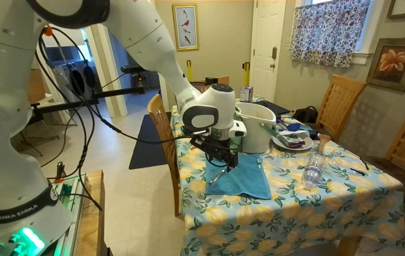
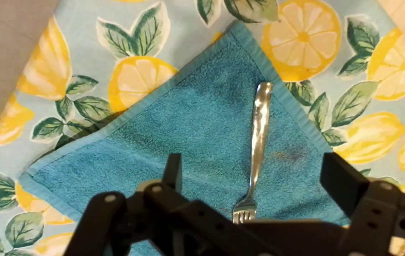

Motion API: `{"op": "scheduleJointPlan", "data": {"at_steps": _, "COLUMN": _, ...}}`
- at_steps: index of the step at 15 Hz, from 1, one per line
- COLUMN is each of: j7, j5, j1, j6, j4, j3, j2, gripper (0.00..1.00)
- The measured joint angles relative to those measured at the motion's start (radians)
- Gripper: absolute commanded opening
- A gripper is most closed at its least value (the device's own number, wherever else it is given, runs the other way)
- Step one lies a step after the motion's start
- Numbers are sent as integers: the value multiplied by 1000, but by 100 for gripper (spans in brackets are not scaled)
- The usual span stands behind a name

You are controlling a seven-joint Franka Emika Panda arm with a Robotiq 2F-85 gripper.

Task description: Use the blue towel to wrap the fork

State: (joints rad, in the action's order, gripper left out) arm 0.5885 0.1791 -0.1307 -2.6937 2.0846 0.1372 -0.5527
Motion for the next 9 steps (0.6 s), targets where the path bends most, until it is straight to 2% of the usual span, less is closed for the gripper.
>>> {"op": "scheduleJointPlan", "data": {"at_steps": 4, "j7": -35, "j5": -19, "j1": -17, "j6": -1, "j4": -8, "j3": -21, "j2": -16, "gripper": 100}}
{"op": "scheduleJointPlan", "data": {"at_steps": 9, "j7": -139, "j5": 18, "j1": -104, "j6": -6, "j4": -13, "j3": -19, "j2": -15, "gripper": 100}}
